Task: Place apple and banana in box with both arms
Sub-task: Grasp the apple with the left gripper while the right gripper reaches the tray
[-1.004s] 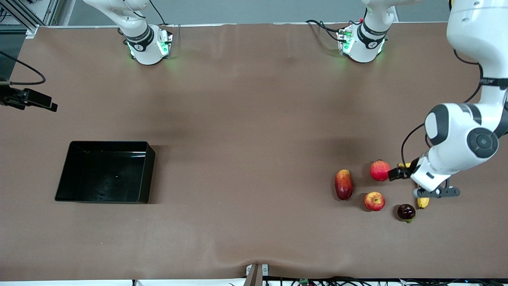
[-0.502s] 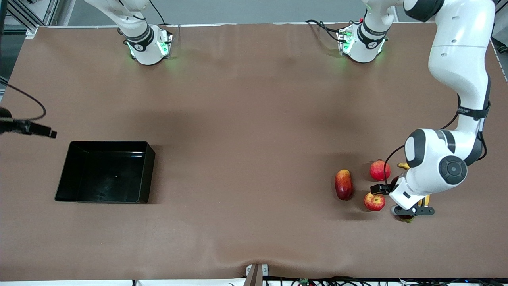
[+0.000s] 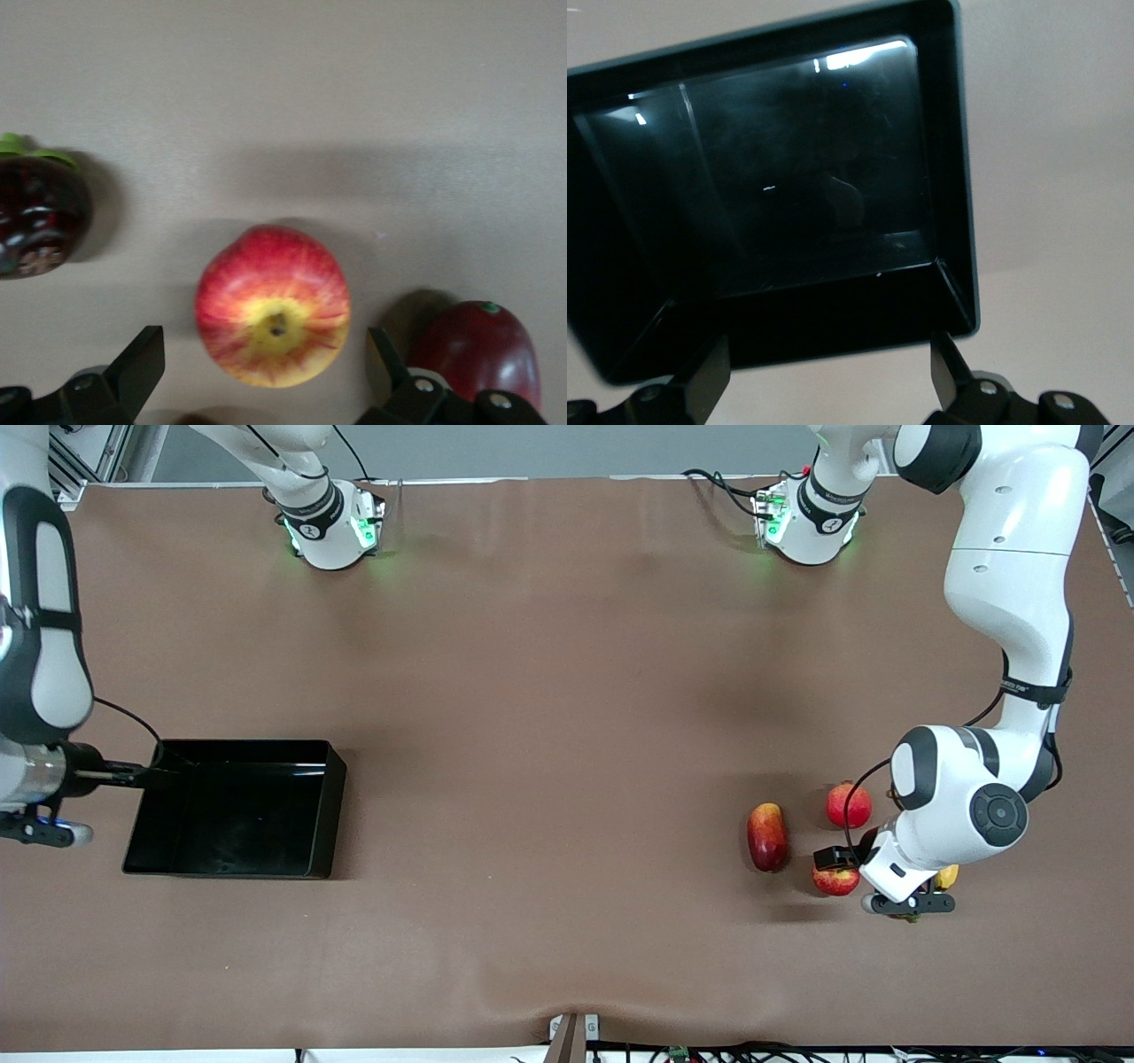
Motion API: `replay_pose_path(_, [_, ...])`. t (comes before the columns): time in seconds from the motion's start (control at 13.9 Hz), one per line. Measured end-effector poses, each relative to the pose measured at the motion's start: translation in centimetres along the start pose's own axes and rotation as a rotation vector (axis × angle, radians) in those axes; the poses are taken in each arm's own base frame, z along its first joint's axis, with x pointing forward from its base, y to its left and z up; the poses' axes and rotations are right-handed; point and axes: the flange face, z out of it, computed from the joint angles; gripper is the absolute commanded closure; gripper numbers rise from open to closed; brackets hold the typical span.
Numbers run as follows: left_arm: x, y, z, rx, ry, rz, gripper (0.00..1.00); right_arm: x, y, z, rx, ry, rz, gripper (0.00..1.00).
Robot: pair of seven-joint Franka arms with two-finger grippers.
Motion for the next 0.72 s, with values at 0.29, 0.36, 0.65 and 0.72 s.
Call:
replay_pose_path(0.29, [-0.1, 0.2, 2.1, -0.003, 0.008, 0.001, 0.84, 3.5, 4.1, 4.1, 0.008, 0.110, 0.017, 0.00])
replay_pose_path(0.36, [0.0, 0.1, 2.3, -0.003, 0.012, 0.000, 1.00, 3.9, 4.6, 4.5, 0.006, 0.132, -0.010, 0.00])
replay_pose_path(0.65, [0.7, 0.2, 0.8, -0.005, 0.038, 0.001, 1.00, 4.9, 6.3, 6.7, -0.002, 0.155, -0.119, 0.00])
replay_pose_path(0.72, [1.0, 0.2, -0.2, -0.004, 0.044, 0.002, 1.00, 5.0, 6.8, 7.7, 0.000, 0.144, -0.136, 0.00])
